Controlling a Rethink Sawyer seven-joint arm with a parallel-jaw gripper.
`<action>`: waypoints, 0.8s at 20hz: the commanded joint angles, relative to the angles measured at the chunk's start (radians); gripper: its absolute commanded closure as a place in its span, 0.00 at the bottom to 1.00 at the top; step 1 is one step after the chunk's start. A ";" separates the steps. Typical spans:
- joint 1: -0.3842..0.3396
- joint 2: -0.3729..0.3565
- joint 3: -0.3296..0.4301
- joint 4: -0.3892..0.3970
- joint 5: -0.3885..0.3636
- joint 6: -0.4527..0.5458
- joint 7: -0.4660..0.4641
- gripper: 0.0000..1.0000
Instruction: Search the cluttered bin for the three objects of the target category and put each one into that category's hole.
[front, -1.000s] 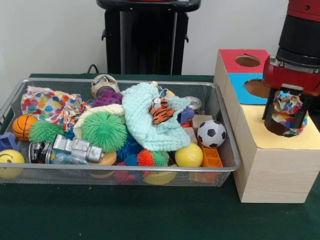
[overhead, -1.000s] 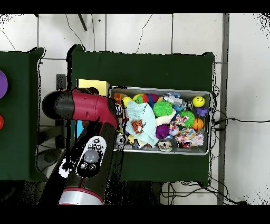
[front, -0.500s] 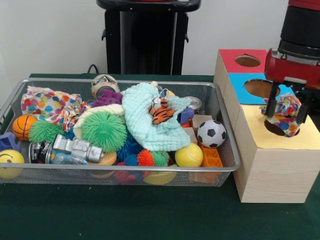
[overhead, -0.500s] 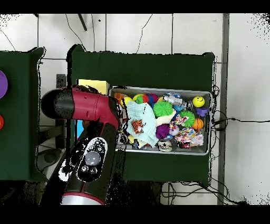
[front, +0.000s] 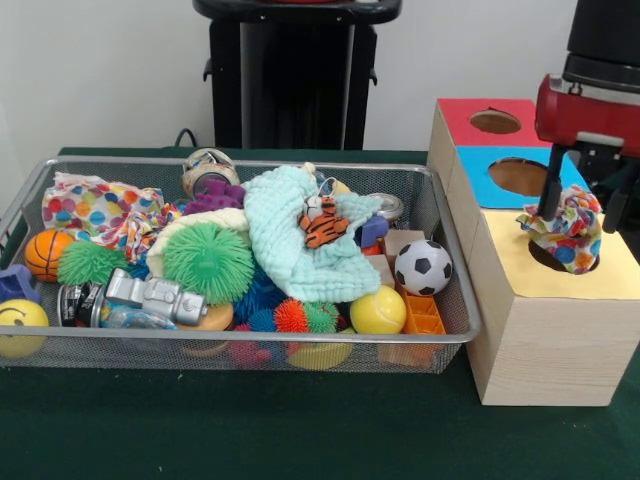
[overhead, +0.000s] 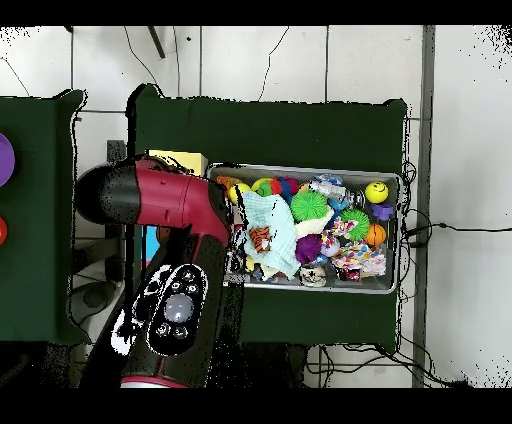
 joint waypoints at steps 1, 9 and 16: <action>-0.039 0.004 0.055 0.096 -0.024 0.014 0.153 0.00; -0.051 -0.004 0.075 0.119 -0.024 0.105 0.136 1.00; -0.036 -0.022 0.072 0.156 -0.018 0.130 0.157 1.00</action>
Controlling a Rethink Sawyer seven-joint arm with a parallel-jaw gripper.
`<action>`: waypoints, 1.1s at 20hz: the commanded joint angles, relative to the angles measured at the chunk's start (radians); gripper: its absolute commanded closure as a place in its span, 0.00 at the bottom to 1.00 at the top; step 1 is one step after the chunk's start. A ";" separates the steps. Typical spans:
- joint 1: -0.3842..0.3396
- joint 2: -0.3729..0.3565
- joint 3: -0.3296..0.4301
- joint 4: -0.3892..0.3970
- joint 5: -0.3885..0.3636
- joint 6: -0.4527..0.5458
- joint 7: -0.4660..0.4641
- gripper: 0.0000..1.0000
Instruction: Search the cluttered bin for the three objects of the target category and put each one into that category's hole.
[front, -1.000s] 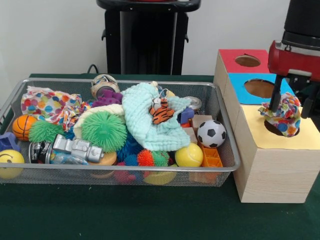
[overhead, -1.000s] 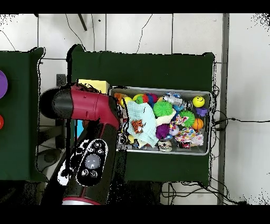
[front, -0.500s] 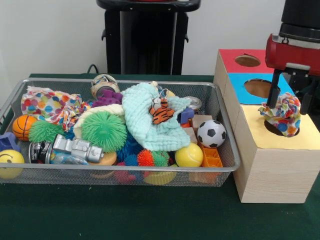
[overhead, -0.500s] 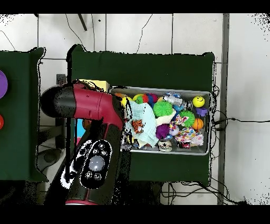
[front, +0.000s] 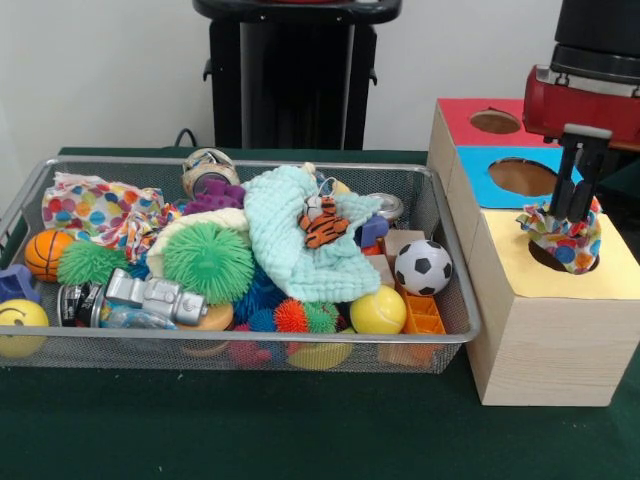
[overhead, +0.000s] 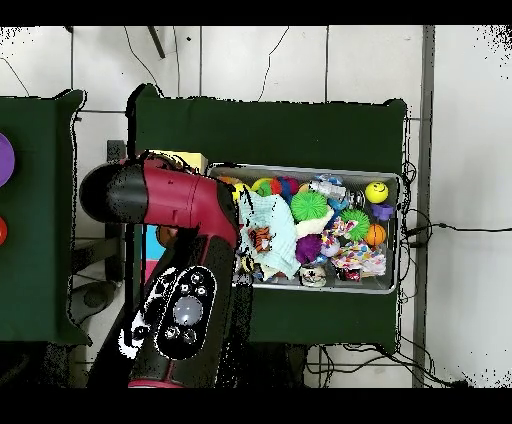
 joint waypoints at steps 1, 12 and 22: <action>-0.022 -0.013 0.080 0.159 -0.007 0.124 0.158 1.00; 0.010 -0.081 0.072 0.232 -0.003 0.139 0.176 1.00; 0.031 -0.070 0.066 0.250 0.003 0.034 0.208 1.00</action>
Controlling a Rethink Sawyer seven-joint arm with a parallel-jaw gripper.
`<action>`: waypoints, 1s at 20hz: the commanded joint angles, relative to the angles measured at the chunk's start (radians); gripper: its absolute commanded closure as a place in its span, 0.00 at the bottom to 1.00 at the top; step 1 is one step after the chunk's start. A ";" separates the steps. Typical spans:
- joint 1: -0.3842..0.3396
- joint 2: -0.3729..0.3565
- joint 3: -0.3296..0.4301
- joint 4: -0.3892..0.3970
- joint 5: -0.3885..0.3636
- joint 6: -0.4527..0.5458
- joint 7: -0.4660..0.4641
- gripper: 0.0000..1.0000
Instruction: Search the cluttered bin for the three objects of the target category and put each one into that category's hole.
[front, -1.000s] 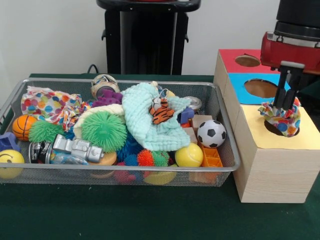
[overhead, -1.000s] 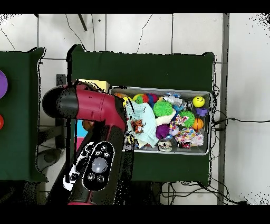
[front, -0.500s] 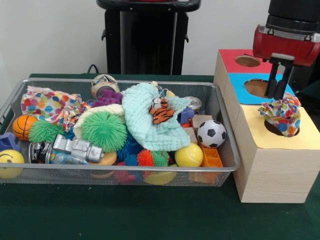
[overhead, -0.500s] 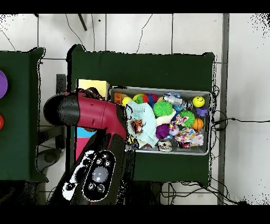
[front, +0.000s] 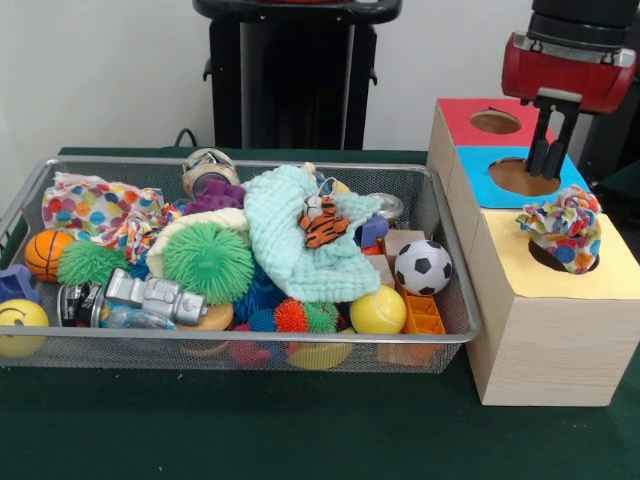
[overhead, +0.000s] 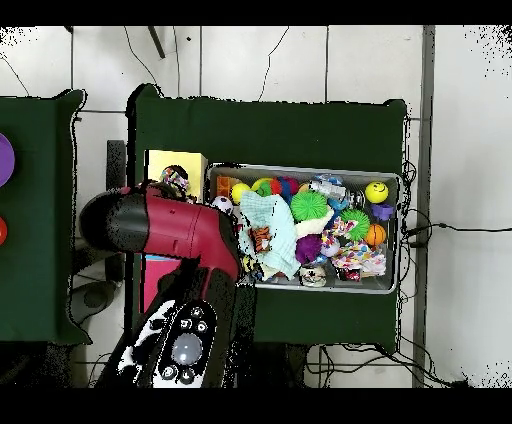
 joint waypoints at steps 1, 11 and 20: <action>0.013 0.024 0.061 0.082 0.004 0.022 0.216 1.00; 0.033 0.079 0.042 0.018 0.008 -0.046 0.238 1.00; 0.022 0.151 0.056 -0.019 0.023 -0.127 0.240 1.00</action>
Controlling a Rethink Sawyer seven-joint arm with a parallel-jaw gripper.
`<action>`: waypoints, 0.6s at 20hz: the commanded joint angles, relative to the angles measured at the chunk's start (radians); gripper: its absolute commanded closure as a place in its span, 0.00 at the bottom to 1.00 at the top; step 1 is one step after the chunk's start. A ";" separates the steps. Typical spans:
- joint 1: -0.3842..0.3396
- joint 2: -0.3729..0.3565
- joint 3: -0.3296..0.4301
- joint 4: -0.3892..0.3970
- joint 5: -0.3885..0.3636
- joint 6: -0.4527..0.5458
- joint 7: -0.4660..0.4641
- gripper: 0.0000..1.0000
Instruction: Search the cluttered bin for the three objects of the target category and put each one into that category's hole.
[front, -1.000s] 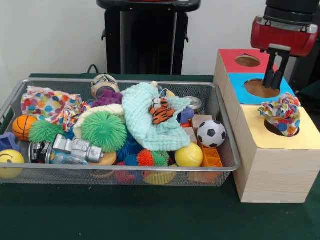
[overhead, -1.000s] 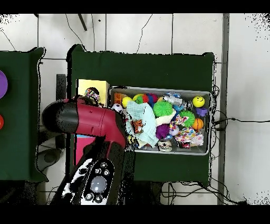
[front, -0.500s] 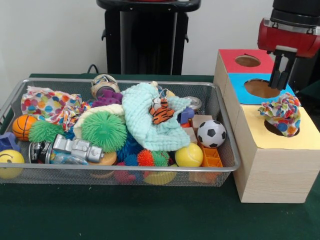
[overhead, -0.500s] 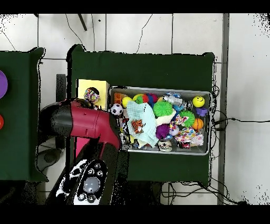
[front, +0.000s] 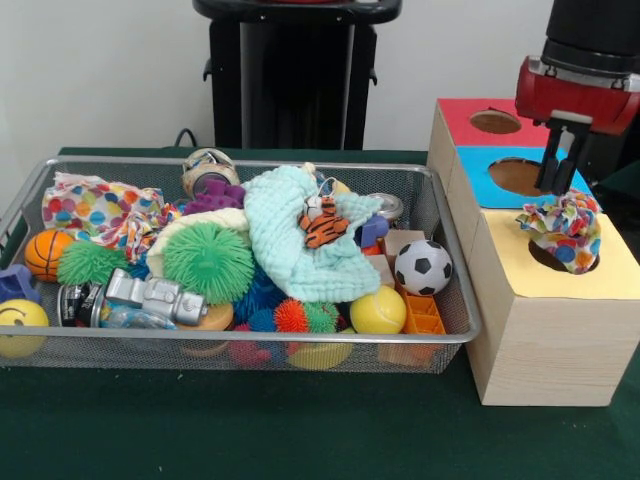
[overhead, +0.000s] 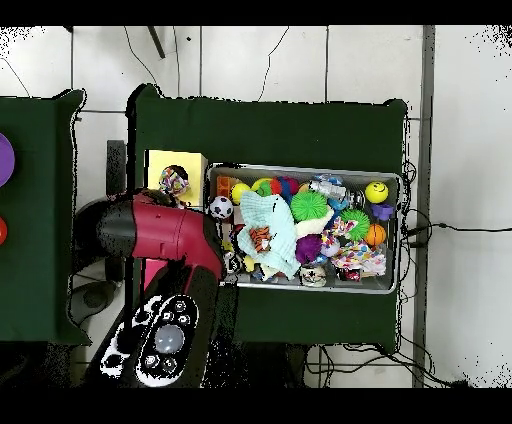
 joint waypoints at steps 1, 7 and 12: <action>-0.020 0.101 0.060 -0.014 0.024 -0.108 0.238 1.00; -0.015 0.105 0.060 -0.004 0.034 -0.130 0.241 1.00; -0.013 0.125 0.061 -0.027 0.057 -0.132 0.256 1.00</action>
